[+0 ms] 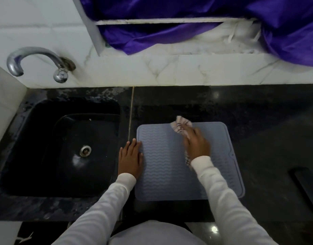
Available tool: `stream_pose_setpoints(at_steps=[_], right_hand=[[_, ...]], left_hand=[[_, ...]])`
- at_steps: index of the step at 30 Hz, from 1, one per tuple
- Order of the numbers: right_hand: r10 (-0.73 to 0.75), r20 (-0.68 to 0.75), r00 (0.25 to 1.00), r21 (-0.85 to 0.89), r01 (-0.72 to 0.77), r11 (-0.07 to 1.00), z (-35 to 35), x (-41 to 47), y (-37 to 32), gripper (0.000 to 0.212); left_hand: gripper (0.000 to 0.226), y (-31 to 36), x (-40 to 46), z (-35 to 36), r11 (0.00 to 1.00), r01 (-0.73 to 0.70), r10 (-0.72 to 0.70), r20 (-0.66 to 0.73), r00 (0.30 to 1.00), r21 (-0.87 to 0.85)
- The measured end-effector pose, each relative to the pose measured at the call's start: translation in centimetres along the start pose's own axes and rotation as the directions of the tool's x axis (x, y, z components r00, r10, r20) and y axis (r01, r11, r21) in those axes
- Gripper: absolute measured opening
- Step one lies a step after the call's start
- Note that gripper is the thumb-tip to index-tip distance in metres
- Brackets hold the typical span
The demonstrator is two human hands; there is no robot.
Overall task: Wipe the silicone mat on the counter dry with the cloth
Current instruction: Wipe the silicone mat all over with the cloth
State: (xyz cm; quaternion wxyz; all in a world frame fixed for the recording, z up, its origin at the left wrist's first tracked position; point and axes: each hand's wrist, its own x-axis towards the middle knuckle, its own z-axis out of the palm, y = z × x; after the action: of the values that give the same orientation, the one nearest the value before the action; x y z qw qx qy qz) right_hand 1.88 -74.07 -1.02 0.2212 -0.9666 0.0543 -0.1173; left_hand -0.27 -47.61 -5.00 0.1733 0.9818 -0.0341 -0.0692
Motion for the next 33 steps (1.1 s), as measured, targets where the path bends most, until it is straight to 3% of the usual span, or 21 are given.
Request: stream_pose_setpoints(at_steps=[4, 7, 10, 13, 17, 28, 33], right_hand=[[-0.139, 0.242, 0.960, 0.009, 0.141, 0.990, 4.6, 1.7, -8.1, 0.043], [-0.128, 0.452, 0.883, -0.055, 0.170, 0.984, 7.3, 2.0, -11.1, 0.047], [-0.101, 0.516, 0.851, -0.151, 0.206, 0.967, 7.6, 2.1, -11.3, 0.055], [-0.142, 0.505, 0.851, -0.184, 0.267, 0.946, 7.6, 2.9, -9.8, 0.056], [-0.105, 0.485, 0.868, -0.224, 0.239, 0.945, 6.2, 3.4, -7.1, 0.050], [0.220, 0.275, 0.936, -0.318, -0.128, 0.940, -0.4, 3.4, 6.1, 0.044], [0.473, 0.130, 0.871, -0.297, -0.421, 0.857, -2.9, 3.7, 11.1, 0.042]], left_hand=[[0.058, 0.3, 1.3, -0.8, 0.998, 0.018, -0.018, 0.009, 1.000, 0.055], [0.059, 0.5, 3.0, -1.0, 0.996, 0.024, -0.021, -0.036, 0.999, 0.088], [0.061, 0.2, 3.8, -0.6, 0.989, -0.063, 0.066, -0.019, 0.998, 0.131], [0.061, -0.4, 3.7, 0.2, 0.989, -0.072, 0.069, 0.027, 0.997, 0.130], [0.059, -0.8, 3.9, 0.6, 0.988, -0.088, 0.086, 0.021, 0.996, 0.127], [0.057, -0.9, 3.6, 0.7, 0.990, -0.074, 0.076, -0.006, 0.997, 0.122], [0.058, -0.6, 3.5, 0.3, 0.990, -0.069, 0.068, 0.013, 0.998, 0.126]])
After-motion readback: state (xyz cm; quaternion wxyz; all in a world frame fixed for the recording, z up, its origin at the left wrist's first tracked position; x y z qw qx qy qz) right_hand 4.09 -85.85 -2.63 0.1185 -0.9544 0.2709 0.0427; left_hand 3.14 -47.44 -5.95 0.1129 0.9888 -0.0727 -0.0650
